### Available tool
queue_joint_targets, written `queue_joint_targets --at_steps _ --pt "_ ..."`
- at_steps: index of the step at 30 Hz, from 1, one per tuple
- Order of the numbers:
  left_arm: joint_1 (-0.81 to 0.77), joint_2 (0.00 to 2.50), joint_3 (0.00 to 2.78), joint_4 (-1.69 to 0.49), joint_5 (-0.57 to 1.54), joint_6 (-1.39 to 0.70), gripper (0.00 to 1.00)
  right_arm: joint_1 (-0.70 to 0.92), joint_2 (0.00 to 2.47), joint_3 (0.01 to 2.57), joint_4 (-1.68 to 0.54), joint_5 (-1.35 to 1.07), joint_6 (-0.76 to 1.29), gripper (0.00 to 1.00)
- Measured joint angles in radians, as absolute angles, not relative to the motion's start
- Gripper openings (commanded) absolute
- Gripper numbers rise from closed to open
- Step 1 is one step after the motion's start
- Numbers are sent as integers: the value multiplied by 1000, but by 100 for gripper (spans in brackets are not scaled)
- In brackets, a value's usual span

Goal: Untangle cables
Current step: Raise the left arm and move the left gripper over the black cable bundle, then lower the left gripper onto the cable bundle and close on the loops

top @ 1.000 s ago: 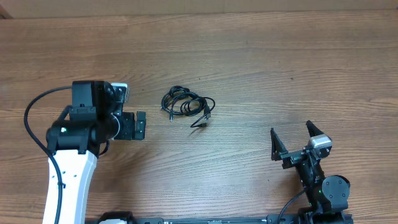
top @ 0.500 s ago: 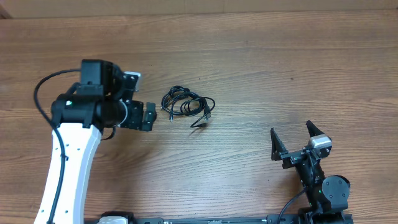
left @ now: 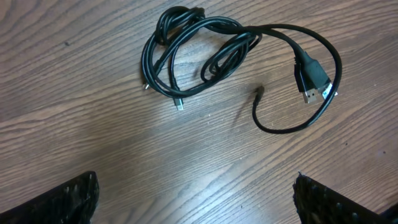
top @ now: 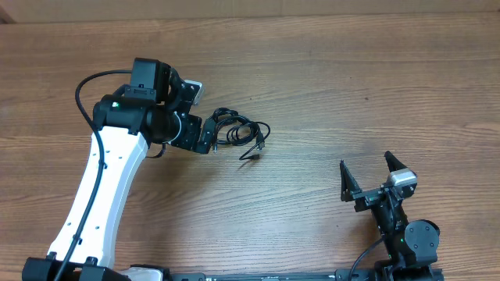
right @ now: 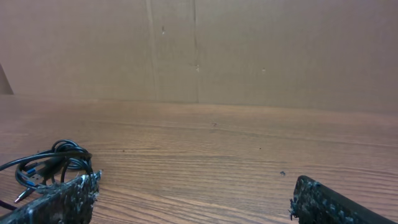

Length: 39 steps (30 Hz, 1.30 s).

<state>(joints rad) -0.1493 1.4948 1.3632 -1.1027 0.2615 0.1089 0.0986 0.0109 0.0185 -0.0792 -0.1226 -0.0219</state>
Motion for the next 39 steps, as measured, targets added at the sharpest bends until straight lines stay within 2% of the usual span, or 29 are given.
queue_joint_targets --at_steps 26,39 --pt "-149 1529 1364 -950 264 108 100 99 11 19 -80 -123 -22 100" --pt "-149 1606 1364 -941 270 106 100 99 11 19 -79 -123 -22 100"
